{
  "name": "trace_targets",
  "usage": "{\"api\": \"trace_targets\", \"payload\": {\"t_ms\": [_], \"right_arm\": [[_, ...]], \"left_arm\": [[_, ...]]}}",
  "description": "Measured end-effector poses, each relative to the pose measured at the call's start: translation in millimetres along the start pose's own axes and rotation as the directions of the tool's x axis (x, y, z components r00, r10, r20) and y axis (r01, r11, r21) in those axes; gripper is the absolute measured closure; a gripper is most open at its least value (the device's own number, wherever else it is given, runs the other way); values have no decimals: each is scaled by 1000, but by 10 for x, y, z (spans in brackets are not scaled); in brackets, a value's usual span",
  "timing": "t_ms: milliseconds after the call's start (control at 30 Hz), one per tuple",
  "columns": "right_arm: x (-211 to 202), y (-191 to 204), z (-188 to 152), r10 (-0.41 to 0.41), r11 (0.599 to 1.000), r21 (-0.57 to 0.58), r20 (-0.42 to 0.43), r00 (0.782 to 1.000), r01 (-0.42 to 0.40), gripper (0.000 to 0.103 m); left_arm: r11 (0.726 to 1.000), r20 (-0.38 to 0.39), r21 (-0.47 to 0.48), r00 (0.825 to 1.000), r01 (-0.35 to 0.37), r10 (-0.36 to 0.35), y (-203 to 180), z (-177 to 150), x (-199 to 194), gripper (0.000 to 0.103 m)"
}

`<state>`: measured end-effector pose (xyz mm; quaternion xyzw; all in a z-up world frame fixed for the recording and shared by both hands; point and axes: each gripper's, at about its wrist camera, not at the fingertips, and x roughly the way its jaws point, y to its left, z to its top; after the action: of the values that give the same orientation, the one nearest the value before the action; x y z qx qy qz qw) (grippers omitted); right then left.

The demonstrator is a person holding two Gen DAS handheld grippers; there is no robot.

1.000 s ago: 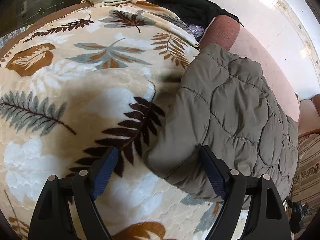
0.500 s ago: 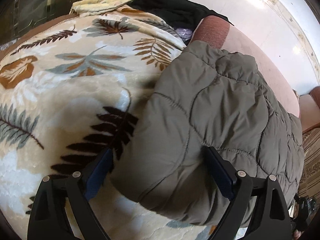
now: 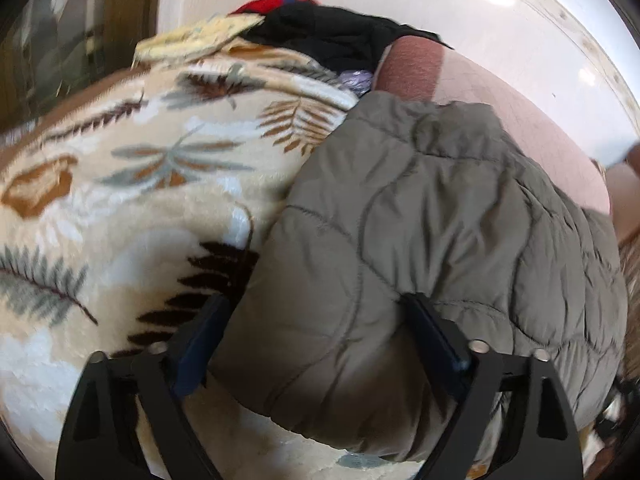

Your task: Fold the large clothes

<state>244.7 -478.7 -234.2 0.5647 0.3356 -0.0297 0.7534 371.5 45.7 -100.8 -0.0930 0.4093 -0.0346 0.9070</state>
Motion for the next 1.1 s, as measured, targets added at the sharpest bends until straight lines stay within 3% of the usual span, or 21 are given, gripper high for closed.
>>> {"api": "trace_targets", "payload": {"t_ms": [33,100,167,300,567,667,700,800,867,967,1100], "right_arm": [[-19,38,1,0,1000,-21,9,1000,0,47],[-58,144,-2,-14,997,-79,32,999,17,57],[-97,304,-25,-58,984,-163,67,996,68,66],[-189,606,-99,-124,942,-295,144,982,162,73],[-683,937,-276,-71,912,-385,189,979,141,75],[-907,951,-410,-62,910,-394,183,981,131,75],[-985,934,-451,-60,911,-392,178,982,127,75],[-1226,790,-661,-32,924,-375,136,990,82,75],[-1312,699,-786,-47,926,-367,122,991,89,75],[-1331,482,-829,-107,945,-298,106,989,134,74],[-1134,268,-690,-188,960,-208,27,982,189,57]], "left_arm": [[999,21,29,1000,-22,22,-51,-5,-33,23],[995,64,78,996,-69,64,-136,-18,-86,47],[987,96,115,990,-111,101,-194,-21,-119,61],[981,135,139,984,-139,120,-242,5,-238,79],[986,169,130,982,-105,82,-168,15,-811,85],[984,196,134,977,-117,89,-100,-108,-1112,89],[982,211,135,973,-128,98,-85,-159,-1203,97],[973,262,165,958,-161,114,-3,-456,-1547,98],[971,224,158,964,-182,144,123,-642,-1591,98],[981,119,128,984,-148,133,315,-774,-1531,98],[978,124,158,986,-133,114,267,-795,-1534,93]]}}
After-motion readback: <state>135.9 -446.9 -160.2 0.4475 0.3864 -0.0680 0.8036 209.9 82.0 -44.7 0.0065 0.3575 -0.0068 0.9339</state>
